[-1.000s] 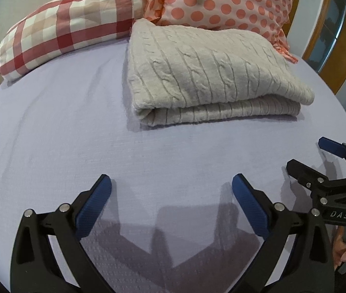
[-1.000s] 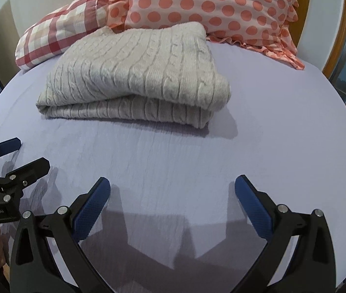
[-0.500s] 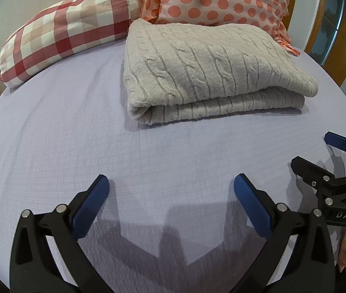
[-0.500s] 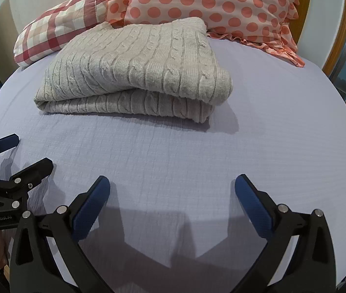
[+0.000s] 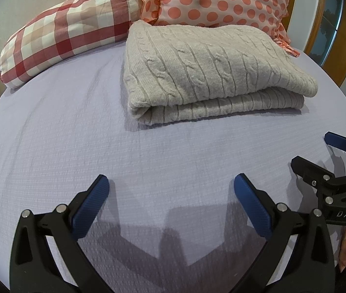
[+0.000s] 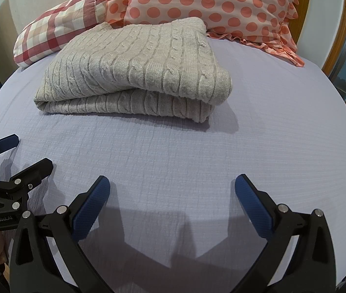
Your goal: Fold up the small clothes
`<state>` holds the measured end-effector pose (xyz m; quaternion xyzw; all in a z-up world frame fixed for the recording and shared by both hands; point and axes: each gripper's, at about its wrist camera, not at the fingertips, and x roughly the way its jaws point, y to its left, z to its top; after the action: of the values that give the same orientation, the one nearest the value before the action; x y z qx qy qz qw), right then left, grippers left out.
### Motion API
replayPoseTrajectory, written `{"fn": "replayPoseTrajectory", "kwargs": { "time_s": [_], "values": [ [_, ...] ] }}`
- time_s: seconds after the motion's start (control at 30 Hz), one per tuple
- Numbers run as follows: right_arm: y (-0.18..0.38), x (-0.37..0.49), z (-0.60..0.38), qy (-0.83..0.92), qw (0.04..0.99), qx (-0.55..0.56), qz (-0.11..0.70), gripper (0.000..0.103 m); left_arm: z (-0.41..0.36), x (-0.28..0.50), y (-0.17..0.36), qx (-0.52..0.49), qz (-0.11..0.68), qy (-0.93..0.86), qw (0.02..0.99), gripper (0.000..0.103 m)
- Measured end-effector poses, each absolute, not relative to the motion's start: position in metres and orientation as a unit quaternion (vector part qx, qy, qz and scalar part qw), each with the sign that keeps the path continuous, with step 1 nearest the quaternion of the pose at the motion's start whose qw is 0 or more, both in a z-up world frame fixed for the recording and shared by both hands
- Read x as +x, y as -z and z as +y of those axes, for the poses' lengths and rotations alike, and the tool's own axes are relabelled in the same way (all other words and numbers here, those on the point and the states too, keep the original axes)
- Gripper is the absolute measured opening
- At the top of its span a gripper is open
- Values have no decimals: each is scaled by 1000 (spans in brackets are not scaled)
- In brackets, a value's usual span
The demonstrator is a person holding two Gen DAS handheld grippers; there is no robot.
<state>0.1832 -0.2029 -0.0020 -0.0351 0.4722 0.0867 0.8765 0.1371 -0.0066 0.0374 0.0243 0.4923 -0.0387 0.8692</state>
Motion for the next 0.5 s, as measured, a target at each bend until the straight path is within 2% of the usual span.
{"fn": "replayPoseTrajectory", "kwargs": {
  "time_s": [0.5],
  "values": [
    [2,183,-203,-86,877,-35,472,102,-6,135,-37,24,487,38,872,101]
  ]
}}
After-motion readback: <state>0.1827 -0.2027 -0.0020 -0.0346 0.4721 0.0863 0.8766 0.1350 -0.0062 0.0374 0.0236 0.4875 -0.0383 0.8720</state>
